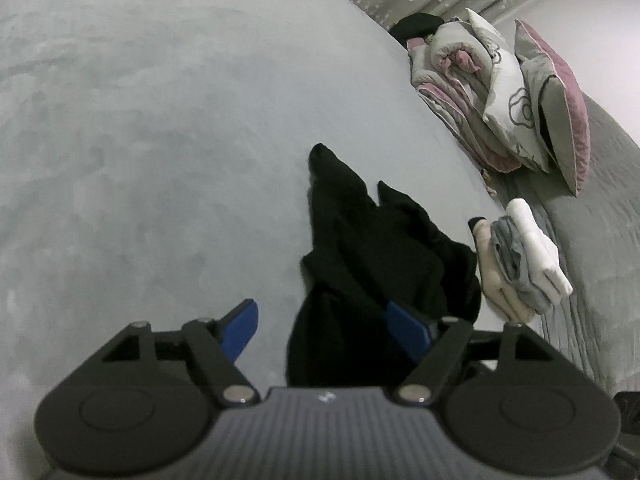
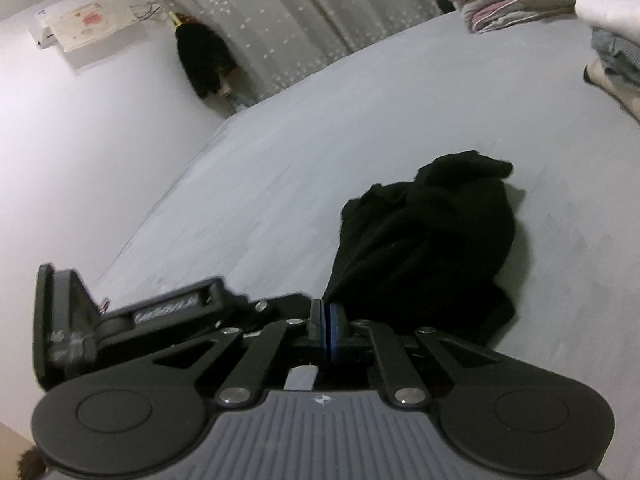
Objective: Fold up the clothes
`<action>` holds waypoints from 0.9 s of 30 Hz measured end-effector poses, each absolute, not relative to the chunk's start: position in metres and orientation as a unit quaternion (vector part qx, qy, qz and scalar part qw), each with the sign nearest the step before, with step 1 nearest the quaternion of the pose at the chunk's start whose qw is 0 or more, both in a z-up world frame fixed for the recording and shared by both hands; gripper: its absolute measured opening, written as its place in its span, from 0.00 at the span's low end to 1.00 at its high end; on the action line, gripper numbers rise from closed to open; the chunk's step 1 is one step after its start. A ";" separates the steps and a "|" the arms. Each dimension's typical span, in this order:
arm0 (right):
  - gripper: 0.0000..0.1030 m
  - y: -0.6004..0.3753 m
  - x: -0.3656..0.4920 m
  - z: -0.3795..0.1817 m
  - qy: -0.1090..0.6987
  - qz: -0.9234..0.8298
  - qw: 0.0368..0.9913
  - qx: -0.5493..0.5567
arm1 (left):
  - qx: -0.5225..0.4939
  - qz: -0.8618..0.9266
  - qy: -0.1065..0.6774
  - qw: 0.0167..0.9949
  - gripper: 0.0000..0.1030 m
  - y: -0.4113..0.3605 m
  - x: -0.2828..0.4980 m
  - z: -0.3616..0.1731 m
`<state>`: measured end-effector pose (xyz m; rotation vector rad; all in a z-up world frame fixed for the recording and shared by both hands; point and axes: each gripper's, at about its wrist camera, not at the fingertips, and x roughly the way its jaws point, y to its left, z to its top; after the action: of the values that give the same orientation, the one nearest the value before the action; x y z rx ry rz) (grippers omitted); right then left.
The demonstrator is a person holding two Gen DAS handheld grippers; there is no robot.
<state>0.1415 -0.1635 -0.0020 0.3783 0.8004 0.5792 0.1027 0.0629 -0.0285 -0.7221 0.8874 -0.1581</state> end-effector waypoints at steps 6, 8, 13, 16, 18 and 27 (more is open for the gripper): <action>0.06 -0.171 0.122 0.011 0.356 0.264 0.882 0.159 | -0.317 -0.081 0.421 0.846 0.74 0.056 0.091 -0.022; 0.06 -0.176 0.118 0.015 0.348 0.250 0.891 0.154 | -0.307 -0.085 0.422 0.849 0.74 0.052 0.087 -0.020; 0.05 -0.197 0.113 0.022 0.329 0.211 0.909 0.148 | -0.279 -0.092 0.428 0.855 0.74 0.043 0.077 -0.018; 0.05 -0.213 0.112 0.022 0.322 0.184 0.918 0.142 | -0.271 -0.088 0.433 0.855 0.74 0.042 0.075 -0.020; 0.05 -0.224 0.111 0.021 0.320 0.165 0.923 0.138 | -0.268 -0.084 0.436 0.855 0.74 0.042 0.075 -0.022; 0.05 -0.271 0.107 0.014 0.324 0.081 0.934 0.127 | -0.255 -0.080 0.440 0.857 0.71 0.036 0.075 -0.026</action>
<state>0.1070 -0.2708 0.0138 0.2596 0.6632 0.1660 0.0745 0.0362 -0.0263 -0.5347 0.9245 -0.1681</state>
